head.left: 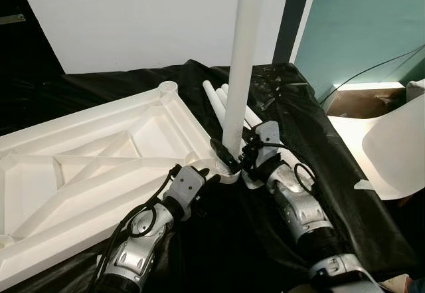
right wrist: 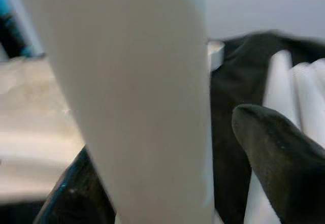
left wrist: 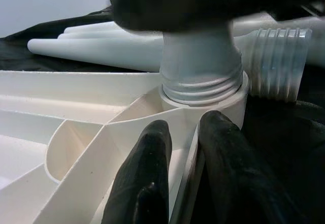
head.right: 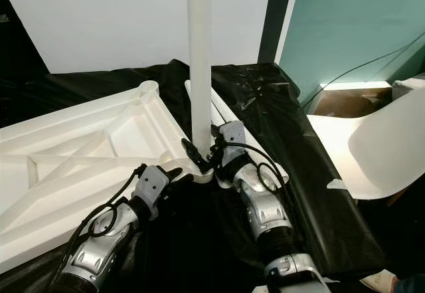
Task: Building children table
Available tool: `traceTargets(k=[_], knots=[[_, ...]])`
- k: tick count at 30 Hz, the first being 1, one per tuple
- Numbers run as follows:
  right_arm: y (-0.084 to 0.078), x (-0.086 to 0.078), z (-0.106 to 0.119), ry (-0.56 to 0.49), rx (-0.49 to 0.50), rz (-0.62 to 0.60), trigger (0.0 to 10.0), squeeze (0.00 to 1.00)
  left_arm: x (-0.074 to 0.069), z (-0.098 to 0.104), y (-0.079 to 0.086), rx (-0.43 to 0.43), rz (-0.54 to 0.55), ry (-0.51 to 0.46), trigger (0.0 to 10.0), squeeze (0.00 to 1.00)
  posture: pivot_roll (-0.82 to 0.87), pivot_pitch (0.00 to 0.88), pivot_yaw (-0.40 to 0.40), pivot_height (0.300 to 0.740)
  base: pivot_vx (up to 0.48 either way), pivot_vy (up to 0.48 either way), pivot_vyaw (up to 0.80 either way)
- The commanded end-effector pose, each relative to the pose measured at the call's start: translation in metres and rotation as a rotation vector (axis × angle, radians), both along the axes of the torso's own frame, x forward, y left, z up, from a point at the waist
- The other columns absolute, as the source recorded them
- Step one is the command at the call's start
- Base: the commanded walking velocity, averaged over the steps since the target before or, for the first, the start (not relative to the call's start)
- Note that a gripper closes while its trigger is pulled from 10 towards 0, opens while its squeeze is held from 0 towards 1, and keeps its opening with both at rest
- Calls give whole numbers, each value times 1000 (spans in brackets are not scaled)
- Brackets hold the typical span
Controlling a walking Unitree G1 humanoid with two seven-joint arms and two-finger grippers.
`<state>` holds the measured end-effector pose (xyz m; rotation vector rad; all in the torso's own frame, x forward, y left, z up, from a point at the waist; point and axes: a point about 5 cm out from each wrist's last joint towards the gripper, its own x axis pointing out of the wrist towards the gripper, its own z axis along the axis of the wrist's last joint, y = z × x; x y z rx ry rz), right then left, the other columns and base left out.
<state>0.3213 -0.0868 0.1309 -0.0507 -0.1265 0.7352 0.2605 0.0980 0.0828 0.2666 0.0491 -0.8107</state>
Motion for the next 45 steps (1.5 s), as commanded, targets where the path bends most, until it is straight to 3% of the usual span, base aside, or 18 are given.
traceTargets(k=[1,6,13,14,15,16,17,18,29,33,35,38,45], knots=[[-6,6,-2,27,-64,97,10000,0,-16,-31,-2,69,-63,147,10000,0,177,0,-36,740,0,0,0],[-18,12,2,59,-170,248,10000,0,-15,-31,-2,71,-64,146,10000,0,178,0,-32,740,0,0,0],[-32,25,9,40,-264,278,10000,0,-14,-30,0,75,-62,142,10000,0,185,0,-32,740,0,0,0],[-33,28,9,38,-292,289,6745,0,-14,-30,0,75,-61,141,10000,0,185,0,-32,740,0,0,0],[-33,28,9,38,-292,289,6745,0,-14,-30,0,75,-61,141,10000,0,185,0,-32,740,0,0,0],[-35,30,10,40,-311,298,4314,0,-14,-30,0,74,-60,140,10000,0,187,0,-32,740,0,0,0],[-36,32,10,46,-324,307,3333,0,-14,-30,0,74,-59,140,10000,0,188,0,-32,740,0,0,0],[-37,33,10,54,-336,322,0,0,-13,-30,0,75,-57,139,10000,0,190,0,-32,740,0,0,0],[-45,34,9,104,-306,338,0,0,-15,-31,1,76,-58,140,10000,0,178,0,-30,740,0,0,0],[-40,21,-8,75,-244,267,0,0,-15,-31,0,76,-65,141,10000,0,177,0,-37,740,0,0,0],[-38,19,-12,70,-198,200,0,0,-15,-31,0,76,-66,140,10000,0,174,0,-39,740,0,0,0],[-37,11,-18,53,-4,-83,0,0,-15,-31,-3,69,-68,142,10000,0,169,0,-36,740,0,0,0],[-35,11,-5,-5,126,-296,0,0,-14,-30,-4,73,-79,141,10000,0,155,0,-28,740,0,0,0]])
